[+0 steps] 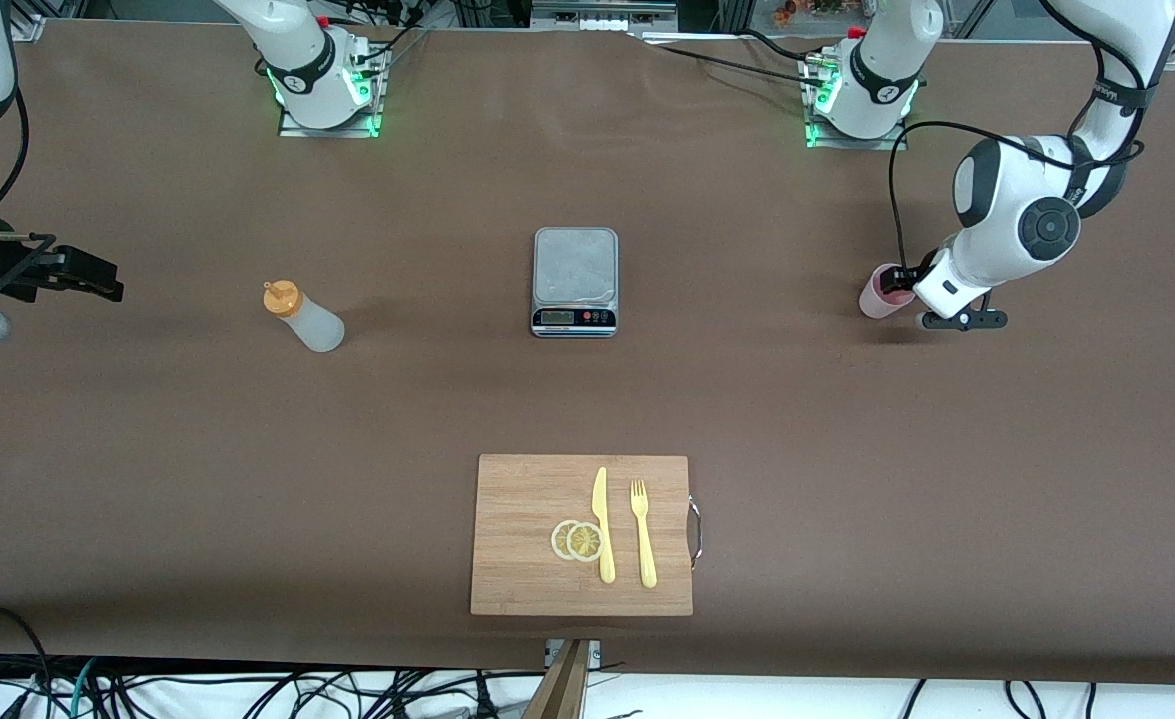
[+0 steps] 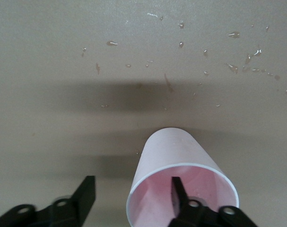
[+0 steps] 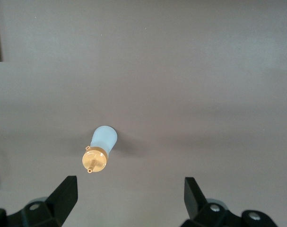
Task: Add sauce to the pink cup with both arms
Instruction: 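Lower the left gripper onto the pink cup and grasp it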
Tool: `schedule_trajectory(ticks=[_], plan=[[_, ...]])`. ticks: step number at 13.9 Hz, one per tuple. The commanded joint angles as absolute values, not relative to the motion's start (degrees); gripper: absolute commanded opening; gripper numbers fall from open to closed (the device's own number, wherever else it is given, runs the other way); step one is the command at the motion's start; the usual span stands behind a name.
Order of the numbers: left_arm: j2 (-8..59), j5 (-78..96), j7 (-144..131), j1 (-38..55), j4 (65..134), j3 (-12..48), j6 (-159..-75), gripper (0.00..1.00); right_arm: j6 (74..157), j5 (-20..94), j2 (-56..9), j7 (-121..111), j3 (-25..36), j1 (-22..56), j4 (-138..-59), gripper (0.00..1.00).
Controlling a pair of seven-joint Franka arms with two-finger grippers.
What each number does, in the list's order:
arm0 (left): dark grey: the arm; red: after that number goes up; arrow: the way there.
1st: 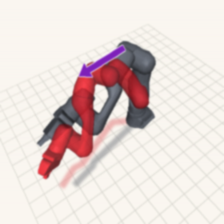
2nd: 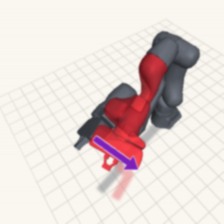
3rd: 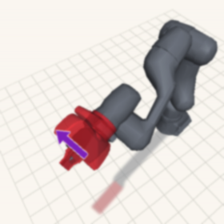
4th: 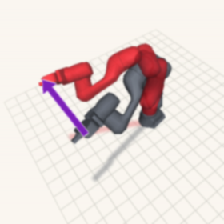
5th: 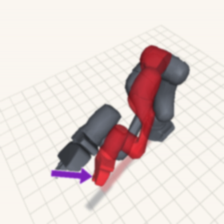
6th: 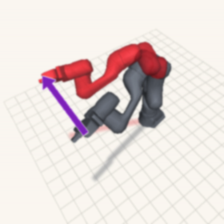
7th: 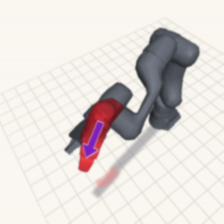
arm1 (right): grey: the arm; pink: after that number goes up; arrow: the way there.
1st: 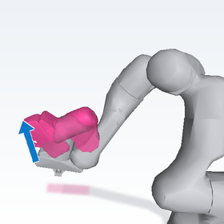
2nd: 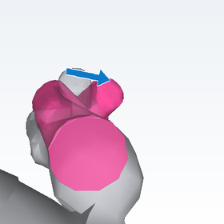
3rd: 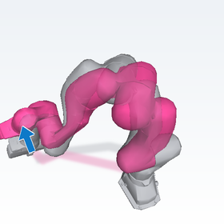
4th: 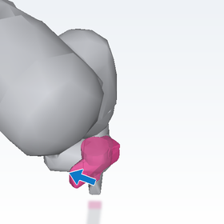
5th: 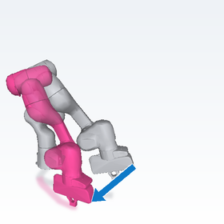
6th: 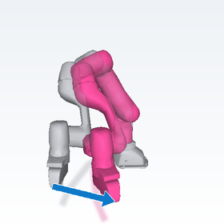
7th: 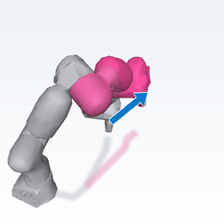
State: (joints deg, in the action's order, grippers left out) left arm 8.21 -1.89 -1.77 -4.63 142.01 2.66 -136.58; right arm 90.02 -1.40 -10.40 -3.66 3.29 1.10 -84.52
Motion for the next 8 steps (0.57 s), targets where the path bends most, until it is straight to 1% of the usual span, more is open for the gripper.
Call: schedule_trajectory(ticks=[1,5,8], plan=[[7.5,-1.7,-0.3,-5.5,141.5,3.3,-136.3,0.00,89.7,-2.2,-11.0,-3.4,3.3,1.1,-83.1,1.00],[6.6,-1.3,-0.4,-4.9,140.3,3.5,-136.2,0.00,89.7,-2.2,-11.0,-3.4,3.3,1.1,-83.1,1.00],[5.0,-1.1,-1.3,-4.7,138.4,8.0,-135.4,0.00,89.7,-2.2,-11.0,-3.4,3.3,1.1,-83.1,1.00]])
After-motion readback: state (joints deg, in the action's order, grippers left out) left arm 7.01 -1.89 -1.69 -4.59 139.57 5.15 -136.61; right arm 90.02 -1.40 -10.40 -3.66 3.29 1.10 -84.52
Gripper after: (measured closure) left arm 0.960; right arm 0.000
